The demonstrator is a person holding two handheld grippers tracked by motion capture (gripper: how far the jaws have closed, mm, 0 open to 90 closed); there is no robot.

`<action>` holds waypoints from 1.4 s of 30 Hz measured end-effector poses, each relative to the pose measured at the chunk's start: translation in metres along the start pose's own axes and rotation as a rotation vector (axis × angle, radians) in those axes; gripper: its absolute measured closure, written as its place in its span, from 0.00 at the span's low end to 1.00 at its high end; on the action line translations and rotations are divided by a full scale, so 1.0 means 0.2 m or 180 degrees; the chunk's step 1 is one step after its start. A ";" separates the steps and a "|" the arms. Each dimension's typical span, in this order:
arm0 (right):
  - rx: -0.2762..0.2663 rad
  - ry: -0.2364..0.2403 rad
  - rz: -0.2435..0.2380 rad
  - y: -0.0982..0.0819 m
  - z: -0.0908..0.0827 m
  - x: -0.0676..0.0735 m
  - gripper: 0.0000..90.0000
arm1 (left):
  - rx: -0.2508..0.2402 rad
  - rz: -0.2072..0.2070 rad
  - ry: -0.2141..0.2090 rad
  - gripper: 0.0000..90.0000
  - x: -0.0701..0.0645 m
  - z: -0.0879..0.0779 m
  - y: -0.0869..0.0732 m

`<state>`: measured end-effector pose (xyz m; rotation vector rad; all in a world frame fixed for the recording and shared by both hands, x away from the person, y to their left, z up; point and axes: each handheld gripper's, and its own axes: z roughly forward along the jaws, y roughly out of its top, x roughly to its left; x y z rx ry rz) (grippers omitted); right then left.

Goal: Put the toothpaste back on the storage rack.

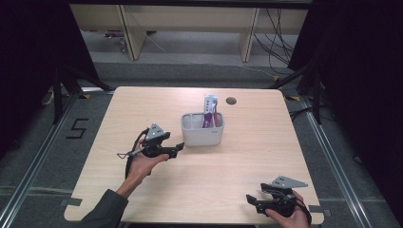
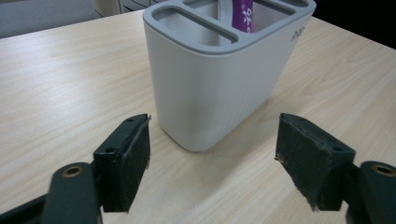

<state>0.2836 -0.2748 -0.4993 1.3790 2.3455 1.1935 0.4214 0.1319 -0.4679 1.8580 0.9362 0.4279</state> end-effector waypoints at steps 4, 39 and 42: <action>-0.0016 -0.0013 -0.0051 0.00 0.00 0.00 0.26 | 0.0031 -0.0008 -0.0026 0.26 0.00 -0.02 -0.04; -0.0017 -0.0040 -0.0145 0.00 0.00 0.01 0.26 | 0.0230 0.0263 -0.0299 0.23 -0.19 -0.25 -0.33; -0.0020 -0.0079 -0.0176 0.00 0.00 0.01 0.26 | 0.0260 0.0287 -0.0335 0.23 -0.20 -0.26 -0.35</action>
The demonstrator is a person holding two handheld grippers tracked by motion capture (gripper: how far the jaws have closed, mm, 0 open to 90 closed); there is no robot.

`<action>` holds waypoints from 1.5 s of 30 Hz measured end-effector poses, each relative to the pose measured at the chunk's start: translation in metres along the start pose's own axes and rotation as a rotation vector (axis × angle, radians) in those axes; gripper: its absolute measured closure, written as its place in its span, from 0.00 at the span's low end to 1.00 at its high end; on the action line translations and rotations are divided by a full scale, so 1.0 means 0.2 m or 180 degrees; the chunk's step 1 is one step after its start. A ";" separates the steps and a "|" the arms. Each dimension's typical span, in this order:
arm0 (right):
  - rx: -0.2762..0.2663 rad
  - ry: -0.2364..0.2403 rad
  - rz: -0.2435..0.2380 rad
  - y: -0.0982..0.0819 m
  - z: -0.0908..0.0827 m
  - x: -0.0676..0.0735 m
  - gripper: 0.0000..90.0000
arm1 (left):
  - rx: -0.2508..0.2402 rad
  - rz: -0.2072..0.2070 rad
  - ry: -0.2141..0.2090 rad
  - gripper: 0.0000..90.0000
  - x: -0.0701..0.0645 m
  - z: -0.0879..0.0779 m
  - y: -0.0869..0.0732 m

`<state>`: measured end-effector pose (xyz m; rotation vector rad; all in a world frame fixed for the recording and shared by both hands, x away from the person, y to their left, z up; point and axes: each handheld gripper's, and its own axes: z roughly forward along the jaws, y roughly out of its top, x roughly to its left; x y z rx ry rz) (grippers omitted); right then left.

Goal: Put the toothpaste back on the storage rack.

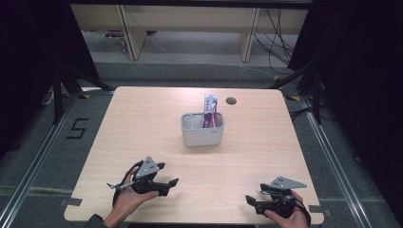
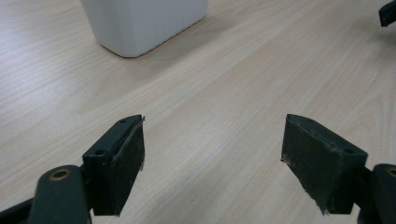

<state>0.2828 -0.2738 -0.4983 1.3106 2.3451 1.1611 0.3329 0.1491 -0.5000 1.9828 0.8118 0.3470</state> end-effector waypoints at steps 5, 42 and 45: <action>-0.0008 -0.0018 -0.0013 0.00 0.00 0.00 0.26 | 0.0035 0.0029 -0.0023 0.23 -0.03 -0.01 -0.02; -0.0054 0.0107 -0.0069 0.00 0.01 0.02 0.26 | 0.0119 0.0299 -0.0172 0.18 -0.24 -0.05 -0.10; -0.0047 0.0101 -0.0074 0.00 0.01 0.02 0.26 | 0.0104 0.0304 -0.0185 0.18 -0.25 -0.05 -0.10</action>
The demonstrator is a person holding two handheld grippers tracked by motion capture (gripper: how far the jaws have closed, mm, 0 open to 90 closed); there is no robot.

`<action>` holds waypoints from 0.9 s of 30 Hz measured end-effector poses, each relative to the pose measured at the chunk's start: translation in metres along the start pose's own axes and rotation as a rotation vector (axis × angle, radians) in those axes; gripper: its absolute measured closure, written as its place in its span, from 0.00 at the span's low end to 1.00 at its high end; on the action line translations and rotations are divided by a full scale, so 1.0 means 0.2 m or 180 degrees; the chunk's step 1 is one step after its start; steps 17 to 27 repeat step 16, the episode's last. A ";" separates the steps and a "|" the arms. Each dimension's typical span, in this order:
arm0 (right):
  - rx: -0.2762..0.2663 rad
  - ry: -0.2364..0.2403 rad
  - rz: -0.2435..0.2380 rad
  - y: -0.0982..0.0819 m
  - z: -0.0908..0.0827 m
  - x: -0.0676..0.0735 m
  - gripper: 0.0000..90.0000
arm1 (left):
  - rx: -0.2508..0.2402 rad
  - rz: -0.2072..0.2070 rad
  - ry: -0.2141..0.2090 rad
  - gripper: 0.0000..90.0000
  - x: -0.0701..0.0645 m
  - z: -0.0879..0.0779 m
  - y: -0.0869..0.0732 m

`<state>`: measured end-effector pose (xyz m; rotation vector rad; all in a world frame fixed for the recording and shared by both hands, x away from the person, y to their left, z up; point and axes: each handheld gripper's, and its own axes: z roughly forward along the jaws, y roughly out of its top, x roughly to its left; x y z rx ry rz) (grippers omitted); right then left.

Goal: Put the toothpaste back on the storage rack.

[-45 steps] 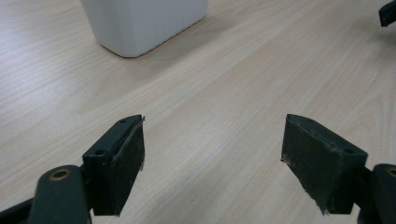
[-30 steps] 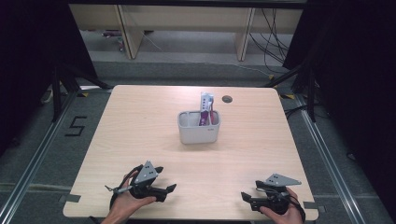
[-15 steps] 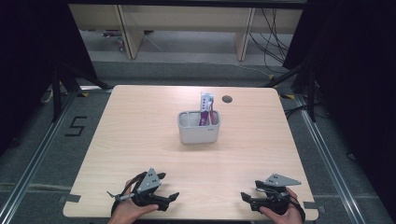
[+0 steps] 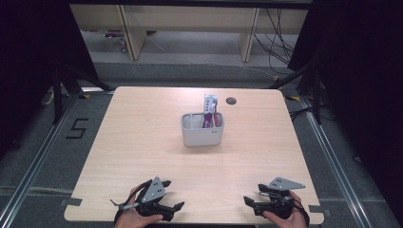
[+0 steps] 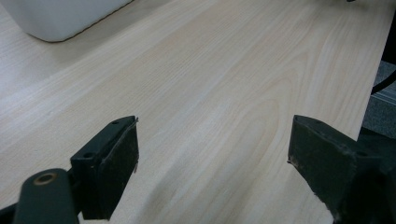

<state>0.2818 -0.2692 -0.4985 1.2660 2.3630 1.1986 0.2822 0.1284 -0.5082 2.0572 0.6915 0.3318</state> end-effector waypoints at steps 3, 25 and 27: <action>0.0010 -0.0006 0.0011 0.00 0.00 0.00 0.26 | 0.0029 0.0037 -0.0026 0.18 0.00 0.00 0.00; 0.0004 -0.0018 0.0013 0.00 0.01 0.00 0.26 | 0.0024 0.0033 -0.0049 0.18 0.00 0.01 0.00; 0.0004 -0.0018 0.0013 0.00 0.01 0.00 0.26 | 0.0024 0.0033 -0.0049 0.18 0.00 0.01 0.00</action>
